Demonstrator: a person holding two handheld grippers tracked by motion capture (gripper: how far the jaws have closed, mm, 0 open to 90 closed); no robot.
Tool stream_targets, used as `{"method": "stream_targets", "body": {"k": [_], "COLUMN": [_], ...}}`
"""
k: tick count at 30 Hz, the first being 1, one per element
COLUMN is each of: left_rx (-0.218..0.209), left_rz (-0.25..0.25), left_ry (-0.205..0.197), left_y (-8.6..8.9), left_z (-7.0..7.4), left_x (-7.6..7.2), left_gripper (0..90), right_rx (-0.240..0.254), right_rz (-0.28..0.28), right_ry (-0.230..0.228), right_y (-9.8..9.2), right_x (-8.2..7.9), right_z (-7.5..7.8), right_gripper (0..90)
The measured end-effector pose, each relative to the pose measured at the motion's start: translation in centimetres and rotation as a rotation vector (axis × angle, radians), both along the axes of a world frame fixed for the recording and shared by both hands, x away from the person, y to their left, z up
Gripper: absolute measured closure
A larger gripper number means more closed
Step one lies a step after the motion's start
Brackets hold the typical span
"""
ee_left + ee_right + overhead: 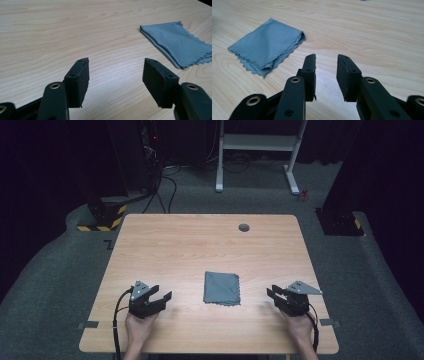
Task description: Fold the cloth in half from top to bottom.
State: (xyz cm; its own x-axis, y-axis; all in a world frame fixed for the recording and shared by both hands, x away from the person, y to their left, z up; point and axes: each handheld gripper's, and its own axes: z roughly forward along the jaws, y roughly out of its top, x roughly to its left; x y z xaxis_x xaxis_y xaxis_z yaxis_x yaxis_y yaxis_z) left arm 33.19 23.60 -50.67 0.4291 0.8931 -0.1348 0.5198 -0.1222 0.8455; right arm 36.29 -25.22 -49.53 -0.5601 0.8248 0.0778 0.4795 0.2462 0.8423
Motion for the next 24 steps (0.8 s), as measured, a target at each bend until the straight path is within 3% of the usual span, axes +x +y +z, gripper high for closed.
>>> {"method": "stream_targets", "body": {"k": [8, 12, 24], "left_rx": [0.028, 0.062, 0.092], "left_rz": [0.026, 0.035, 0.066], "left_ry": [0.023, 0.031, 0.045], "left_y": [0.6, 0.6, 1.1], "left_z": [-0.7, -1.1, -1.7], "left_x": [0.0, 0.2, 0.2], "left_gripper": [38.4, 38.3, 38.4], "right_rx": [-0.019, -0.034, -0.088], "right_rz": [-0.037, -0.053, -0.073], "right_ry": [0.024, 0.03, 0.059], "right_y": [-1.2, -1.7, -2.1], "right_x": [-0.3, -0.5, -0.7], "right_z": [-0.6, -0.9, -1.7], "right_gripper": [67.4, 66.9, 65.1]}}
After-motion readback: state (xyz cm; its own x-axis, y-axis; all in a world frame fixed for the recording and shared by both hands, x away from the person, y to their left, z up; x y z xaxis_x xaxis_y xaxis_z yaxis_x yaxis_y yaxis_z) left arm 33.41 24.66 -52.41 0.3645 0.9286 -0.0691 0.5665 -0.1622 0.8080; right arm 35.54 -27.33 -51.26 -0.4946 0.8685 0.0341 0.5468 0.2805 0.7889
